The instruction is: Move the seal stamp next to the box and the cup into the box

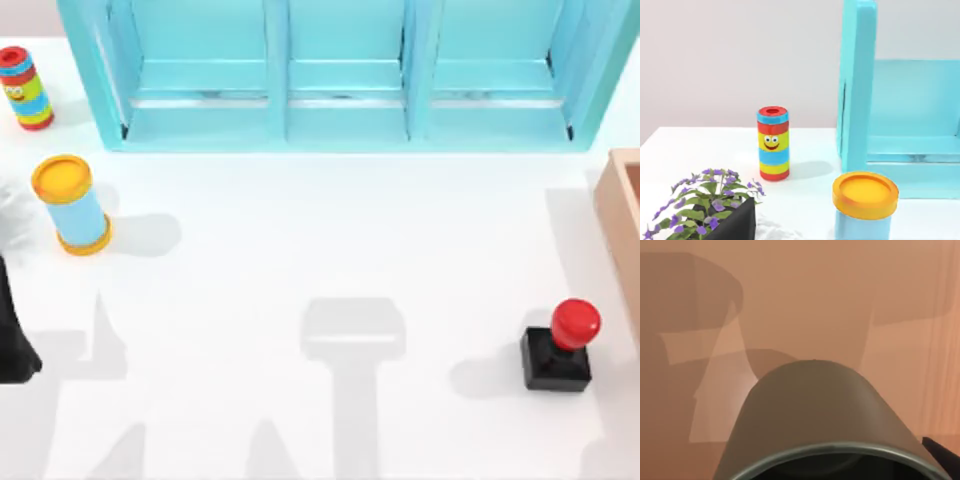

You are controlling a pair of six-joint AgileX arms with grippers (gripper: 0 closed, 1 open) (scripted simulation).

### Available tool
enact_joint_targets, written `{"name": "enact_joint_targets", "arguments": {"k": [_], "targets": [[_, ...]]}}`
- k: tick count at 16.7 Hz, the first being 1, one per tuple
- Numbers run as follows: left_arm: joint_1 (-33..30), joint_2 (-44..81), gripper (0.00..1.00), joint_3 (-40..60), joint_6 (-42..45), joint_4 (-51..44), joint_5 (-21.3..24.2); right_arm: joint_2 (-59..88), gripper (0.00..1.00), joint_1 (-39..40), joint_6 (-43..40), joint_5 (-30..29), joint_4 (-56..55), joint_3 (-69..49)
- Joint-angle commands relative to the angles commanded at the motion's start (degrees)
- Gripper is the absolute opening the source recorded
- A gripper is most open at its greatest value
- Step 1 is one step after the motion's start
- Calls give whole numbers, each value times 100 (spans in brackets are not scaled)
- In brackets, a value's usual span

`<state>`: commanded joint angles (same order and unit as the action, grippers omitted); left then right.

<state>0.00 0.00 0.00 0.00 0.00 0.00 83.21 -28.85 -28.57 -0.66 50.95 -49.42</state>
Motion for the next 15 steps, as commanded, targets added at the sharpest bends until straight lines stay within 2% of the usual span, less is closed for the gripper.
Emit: {"name": "enact_joint_targets", "arguments": {"k": [5, 15], "targets": [[0, 0, 100, 0, 0, 0, 0, 44, 0, 7, 24, -4, -154, 155], [0, 0, 100, 0, 0, 0, 0, 44, 75, 7, 24, -4, -154, 155]]}}
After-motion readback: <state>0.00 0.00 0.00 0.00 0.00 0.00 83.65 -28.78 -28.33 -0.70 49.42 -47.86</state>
